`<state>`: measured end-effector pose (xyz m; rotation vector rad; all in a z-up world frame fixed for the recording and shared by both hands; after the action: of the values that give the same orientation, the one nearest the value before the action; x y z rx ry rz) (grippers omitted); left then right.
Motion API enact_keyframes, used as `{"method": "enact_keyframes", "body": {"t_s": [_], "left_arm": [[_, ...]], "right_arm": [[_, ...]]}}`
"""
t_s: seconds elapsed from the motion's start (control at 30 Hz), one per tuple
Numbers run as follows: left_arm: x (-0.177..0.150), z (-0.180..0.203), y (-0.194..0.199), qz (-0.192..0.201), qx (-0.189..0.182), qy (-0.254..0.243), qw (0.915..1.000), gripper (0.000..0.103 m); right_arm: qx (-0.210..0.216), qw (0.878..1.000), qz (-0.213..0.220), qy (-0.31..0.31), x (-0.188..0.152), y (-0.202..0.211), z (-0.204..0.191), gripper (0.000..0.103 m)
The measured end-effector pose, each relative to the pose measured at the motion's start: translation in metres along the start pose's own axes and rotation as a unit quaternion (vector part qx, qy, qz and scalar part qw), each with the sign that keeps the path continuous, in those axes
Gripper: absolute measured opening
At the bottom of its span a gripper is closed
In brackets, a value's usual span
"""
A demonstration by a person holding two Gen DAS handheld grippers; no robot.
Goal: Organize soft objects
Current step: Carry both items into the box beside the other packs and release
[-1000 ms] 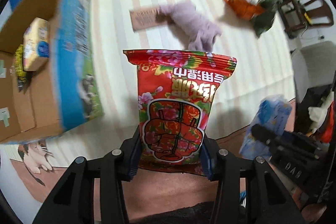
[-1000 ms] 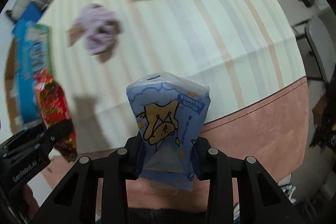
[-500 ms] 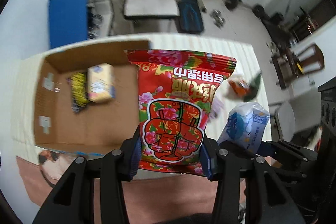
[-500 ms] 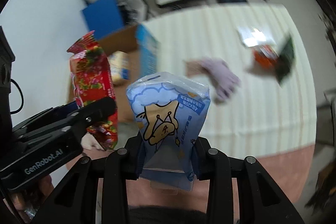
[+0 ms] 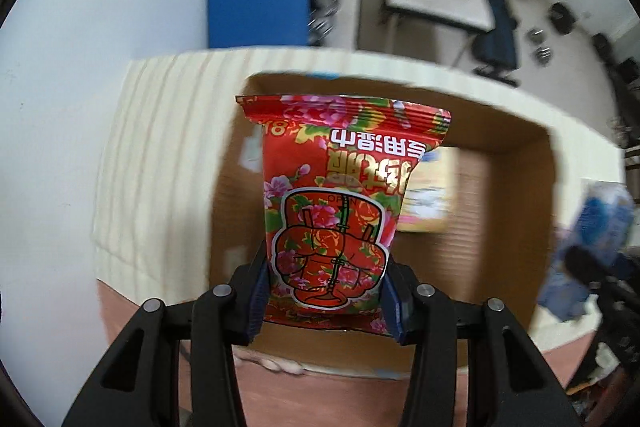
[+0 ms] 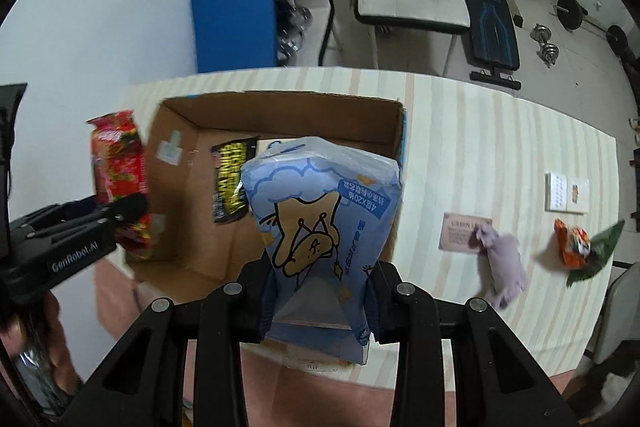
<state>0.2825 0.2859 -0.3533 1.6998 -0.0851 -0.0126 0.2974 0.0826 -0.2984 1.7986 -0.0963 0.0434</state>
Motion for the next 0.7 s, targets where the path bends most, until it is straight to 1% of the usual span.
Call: {"method": "enact_keyframes", "body": {"t_s": [0.07,0.13,0.2,0.33,0.5,0.6,0.7], "left_arm": [[0.004,-0.014,-0.024,-0.027,0.017,-0.004,0.9995,0.044],[0.008,-0.020,-0.046,-0.054,0.024,-0.015,0.9981,0.044],[0.012,-0.024,-0.070,-0.082,0.032,-0.027,0.9958,0.044],[0.015,-0.022,-0.100,-0.119,0.038,-0.048,0.9910,0.044],[0.015,-0.015,-0.127,-0.148,0.045,-0.070,0.9855,0.044],[0.018,-0.005,-0.133,-0.146,0.051,-0.087,0.9842,0.044],[0.017,0.003,-0.137,-0.144,0.022,-0.071,0.9867,0.044]], "right_arm": [[-0.019,1.000,-0.013,0.001,0.008,-0.025,-0.003,0.038],[-0.036,0.999,-0.021,0.006,0.013,-0.047,-0.006,0.038],[-0.054,0.998,-0.028,0.013,0.017,-0.069,-0.009,0.038],[-0.077,0.996,-0.043,0.016,0.023,-0.103,-0.010,0.038],[-0.099,0.993,-0.053,0.022,0.027,-0.130,-0.010,0.038],[-0.109,0.992,-0.058,0.024,0.027,-0.143,-0.010,0.038],[-0.116,0.991,-0.061,0.025,0.028,-0.152,-0.011,0.038]]}}
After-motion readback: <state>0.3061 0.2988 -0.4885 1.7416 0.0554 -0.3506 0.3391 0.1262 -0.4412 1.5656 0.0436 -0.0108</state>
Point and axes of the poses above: each gripper's, at about its wrist camera, not at the fingertips, and y roughly against the way its jaws point, z to its right, x to its top, the point moved 9 cm from there along -y, roughly the way its jaws point, and after that the axes turned 14 degrees about -y, right-handed, at the moved point
